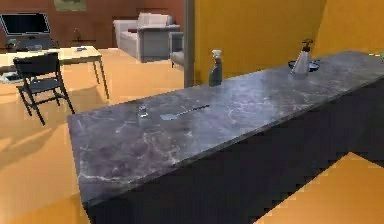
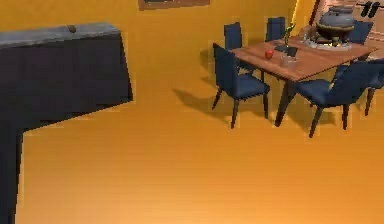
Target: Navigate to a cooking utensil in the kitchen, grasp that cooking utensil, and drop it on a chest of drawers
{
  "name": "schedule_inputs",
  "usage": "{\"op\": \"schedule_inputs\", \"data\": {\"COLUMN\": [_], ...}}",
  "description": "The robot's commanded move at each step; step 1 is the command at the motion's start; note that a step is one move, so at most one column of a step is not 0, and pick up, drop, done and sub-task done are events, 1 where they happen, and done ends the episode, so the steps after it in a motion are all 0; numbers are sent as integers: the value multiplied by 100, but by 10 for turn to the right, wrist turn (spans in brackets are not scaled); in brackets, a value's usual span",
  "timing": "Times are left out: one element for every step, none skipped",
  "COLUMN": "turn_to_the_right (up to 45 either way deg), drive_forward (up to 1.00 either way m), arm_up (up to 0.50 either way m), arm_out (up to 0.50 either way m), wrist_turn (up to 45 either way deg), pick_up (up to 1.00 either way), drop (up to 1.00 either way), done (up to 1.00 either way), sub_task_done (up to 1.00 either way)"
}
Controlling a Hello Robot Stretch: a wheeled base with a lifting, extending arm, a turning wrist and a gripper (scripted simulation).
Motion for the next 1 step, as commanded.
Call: {"op": "schedule_inputs", "data": {"turn_to_the_right": [-450], "drive_forward": [0], "arm_up": [0], "arm_out": [0], "wrist_turn": [0], "pick_up": [0], "drop": [0], "done": [0], "sub_task_done": [0]}}
